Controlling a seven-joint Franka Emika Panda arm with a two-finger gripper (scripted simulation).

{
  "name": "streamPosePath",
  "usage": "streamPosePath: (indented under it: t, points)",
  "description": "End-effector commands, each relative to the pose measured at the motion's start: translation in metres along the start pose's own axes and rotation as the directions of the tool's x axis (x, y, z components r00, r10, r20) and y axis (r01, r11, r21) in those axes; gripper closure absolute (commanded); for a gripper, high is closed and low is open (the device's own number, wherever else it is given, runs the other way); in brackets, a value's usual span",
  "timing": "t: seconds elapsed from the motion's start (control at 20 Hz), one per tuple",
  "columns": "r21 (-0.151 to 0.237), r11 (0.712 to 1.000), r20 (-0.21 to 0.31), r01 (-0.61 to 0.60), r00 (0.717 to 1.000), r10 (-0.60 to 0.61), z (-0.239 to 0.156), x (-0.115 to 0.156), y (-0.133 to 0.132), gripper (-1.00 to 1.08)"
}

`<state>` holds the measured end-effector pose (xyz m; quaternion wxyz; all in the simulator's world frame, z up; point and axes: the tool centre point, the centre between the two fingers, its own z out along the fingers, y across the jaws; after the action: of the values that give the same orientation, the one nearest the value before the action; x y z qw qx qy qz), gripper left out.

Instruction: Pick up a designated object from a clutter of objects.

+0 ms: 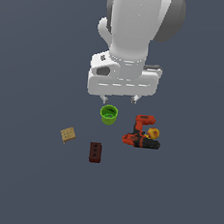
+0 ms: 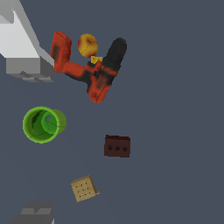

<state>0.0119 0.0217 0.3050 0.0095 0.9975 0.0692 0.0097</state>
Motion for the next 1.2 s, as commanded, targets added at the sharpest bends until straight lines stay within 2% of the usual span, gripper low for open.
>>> streamPosePath:
  t: [0.0, 0.25, 0.5, 0.75, 1.15]
  points:
    - [-0.004, 0.999, -0.002, 0.050, 0.999, -0.050, 0.011, 0.005, -0.005, -1.00]
    - [-0.010, 0.982, -0.011, 0.189, 0.982, -0.189, 0.041, 0.017, -0.019, -1.00]
    - [-0.011, 0.933, -0.027, 0.360, 0.932, -0.360, 0.079, 0.029, -0.040, -1.00]
    - [-0.005, 0.852, -0.053, 0.523, 0.851, -0.523, 0.117, 0.037, -0.064, -1.00]
    - [0.003, 0.686, -0.117, 0.728, 0.681, -0.723, 0.168, 0.043, -0.107, -1.00]
